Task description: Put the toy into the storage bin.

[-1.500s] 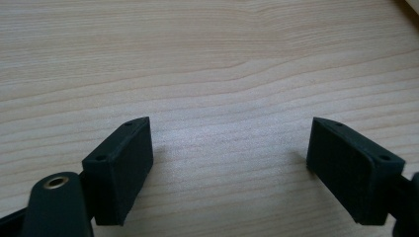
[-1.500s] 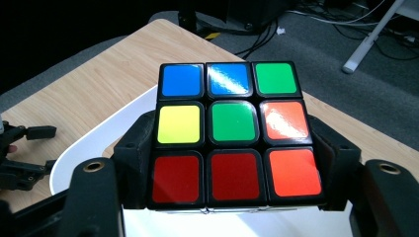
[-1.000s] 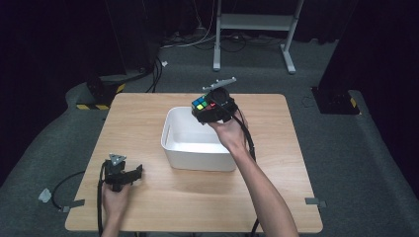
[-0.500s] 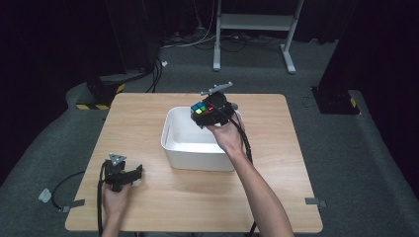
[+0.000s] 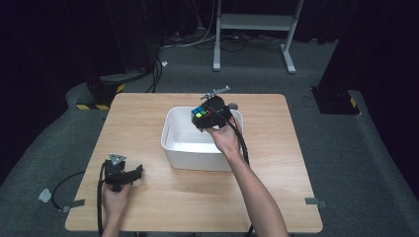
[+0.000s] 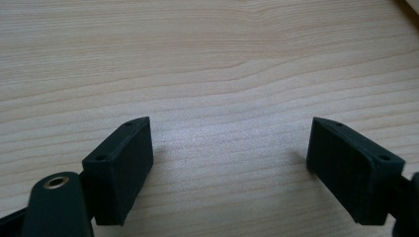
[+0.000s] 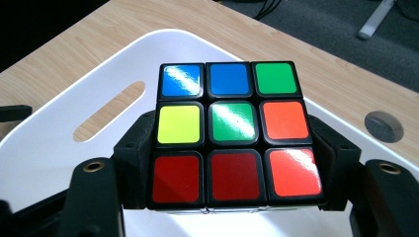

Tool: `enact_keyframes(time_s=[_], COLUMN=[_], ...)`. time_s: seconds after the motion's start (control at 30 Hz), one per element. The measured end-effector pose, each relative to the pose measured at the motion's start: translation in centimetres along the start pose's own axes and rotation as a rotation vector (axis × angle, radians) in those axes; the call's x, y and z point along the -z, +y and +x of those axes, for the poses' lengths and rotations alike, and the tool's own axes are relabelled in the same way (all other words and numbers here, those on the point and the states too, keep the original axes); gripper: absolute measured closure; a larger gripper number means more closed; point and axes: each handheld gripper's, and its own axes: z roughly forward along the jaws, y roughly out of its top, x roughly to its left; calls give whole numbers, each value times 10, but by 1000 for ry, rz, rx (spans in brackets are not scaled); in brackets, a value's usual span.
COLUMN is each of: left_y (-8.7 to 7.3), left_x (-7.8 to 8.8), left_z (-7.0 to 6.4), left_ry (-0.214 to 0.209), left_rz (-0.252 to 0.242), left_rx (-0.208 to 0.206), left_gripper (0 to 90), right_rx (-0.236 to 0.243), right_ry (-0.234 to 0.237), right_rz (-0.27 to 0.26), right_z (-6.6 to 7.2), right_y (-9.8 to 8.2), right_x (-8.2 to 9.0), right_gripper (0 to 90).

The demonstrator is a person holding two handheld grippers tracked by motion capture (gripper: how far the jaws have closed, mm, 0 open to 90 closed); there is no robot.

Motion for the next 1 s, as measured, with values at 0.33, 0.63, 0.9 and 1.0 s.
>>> enact_keyframes(time_s=[0.33, 0.63, 0.9, 1.0], left_y=[0, 0, 0, 0], left_x=[0, 0, 0, 0], left_z=[0, 0, 0, 0], left_ry=[1, 1, 2, 2], left_rz=[0, 0, 0, -1], left_rx=[0, 1, 1, 1], left_gripper=[181, 181, 182, 182], right_rx=[-24, -23, -32, -37], right_ry=[-10, -21, -21, -21], right_rz=[22, 36, 51, 61], right_z=[-5, -5, -7, -8], right_y=[-7, -11, -17, -19], right_x=[-10, -14, -19, -22], right_gripper=[338, 338, 338, 338])
